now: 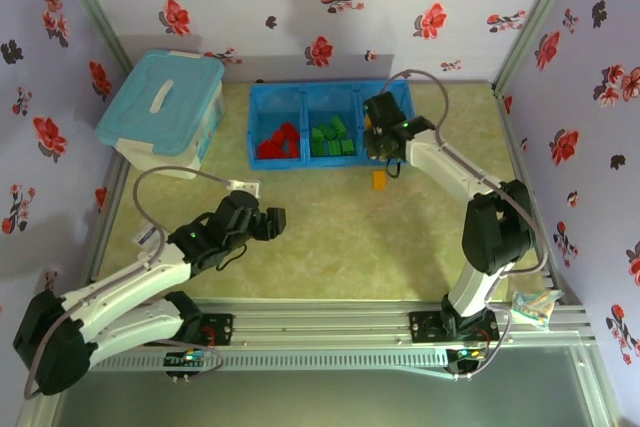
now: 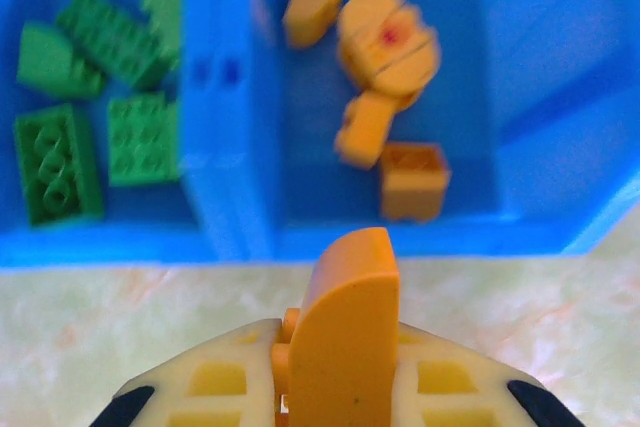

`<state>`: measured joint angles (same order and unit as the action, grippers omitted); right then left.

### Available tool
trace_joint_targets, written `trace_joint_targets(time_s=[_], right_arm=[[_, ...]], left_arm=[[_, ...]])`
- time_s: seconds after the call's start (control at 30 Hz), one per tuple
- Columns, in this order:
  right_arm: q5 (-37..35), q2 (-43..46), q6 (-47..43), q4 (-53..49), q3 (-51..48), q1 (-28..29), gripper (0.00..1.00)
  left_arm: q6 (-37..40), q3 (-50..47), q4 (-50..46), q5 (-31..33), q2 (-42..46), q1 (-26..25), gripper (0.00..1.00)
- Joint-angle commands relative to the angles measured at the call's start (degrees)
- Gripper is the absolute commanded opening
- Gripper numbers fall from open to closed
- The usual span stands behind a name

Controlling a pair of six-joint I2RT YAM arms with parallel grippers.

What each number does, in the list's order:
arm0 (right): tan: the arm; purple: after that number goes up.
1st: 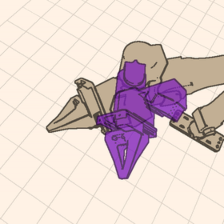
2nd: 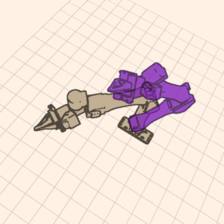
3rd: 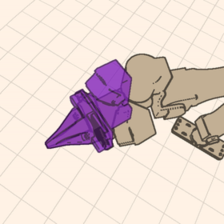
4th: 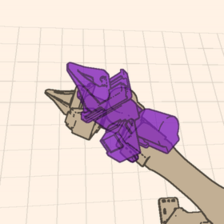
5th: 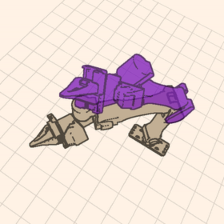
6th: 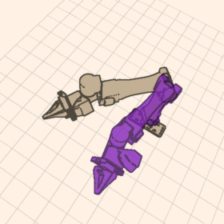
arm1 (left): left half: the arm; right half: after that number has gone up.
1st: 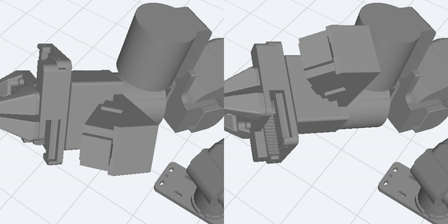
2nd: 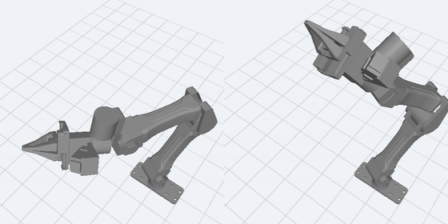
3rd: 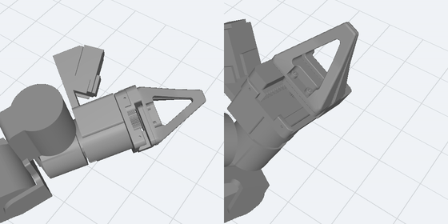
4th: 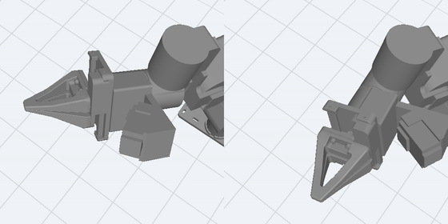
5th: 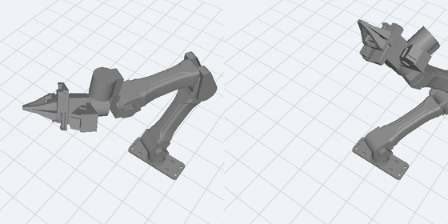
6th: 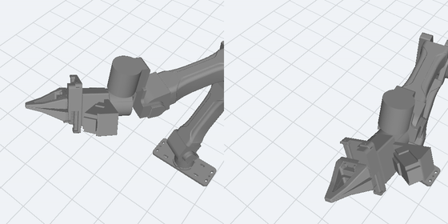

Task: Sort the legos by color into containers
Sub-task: Place the lego in the container, then pick up the lego from the center of the table.

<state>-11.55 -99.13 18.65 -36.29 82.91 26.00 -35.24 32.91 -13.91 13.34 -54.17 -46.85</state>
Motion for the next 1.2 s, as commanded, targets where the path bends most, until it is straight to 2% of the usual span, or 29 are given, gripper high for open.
trace_joint_targets(time_s=[0.0,0.13,0.2,0.23,0.3,0.33,0.37,0.53,0.77,0.93,1.17], right_arm=[[0.3,-3.7,-2.5,-3.9,5.0,-3.4,0.17],[1.0,-10.4,-3.7,-6.9,14.2,-6.3,0.16],[1.0,-13.4,-4.1,-7.8,18.5,-7.0,0.19],[1.2,-15.3,-4.3,-8.6,20.9,-7.5,0.27],[1.2,-17.7,-4.3,-11.6,25.5,-7.7,0.7],[1.2,-17.7,-4.1,-12.2,26.4,-7.6,0.79],[1.7,-16.7,-3.8,-11.5,25.4,-7.4,0.81],[2.5,-8.0,-2.1,-5.4,13.6,-6.1,0.8],[4.2,4.3,0.5,1.7,-6.9,-2.6,0.76],[6.2,5.3,1.6,3.5,-13.2,-1.3,0.73],[8.0,0.4,2.5,5.0,-14.2,-0.6,0.69]], left_arm=[[0.5,-0.8,2.1,0.4,2.8,-0.4,0.72],[0.7,-0.5,-0.5,1.0,4.8,-0.5,0.72],[0.7,-0.7,-1.3,1.5,6.2,-0.5,0.72],[0.7,-0.7,-1.7,1.8,7.0,-0.5,0.72],[0.7,-0.5,-2.9,2.5,8.4,-0.6,0.72],[0.9,-0.3,-3.7,2.8,9.2,-0.5,0.72],[1.0,-0.1,-4.4,3.2,9.9,-0.5,0.72],[1.0,-0.8,-5.6,5.0,12.1,-0.5,0.72],[0.9,-1.6,-3.6,5.6,10.3,-0.5,0.72],[0.9,-1.4,-2.0,5.5,8.2,-0.5,0.72],[0.3,-1.8,-3.4,5.5,9.0,-0.5,0.72]])
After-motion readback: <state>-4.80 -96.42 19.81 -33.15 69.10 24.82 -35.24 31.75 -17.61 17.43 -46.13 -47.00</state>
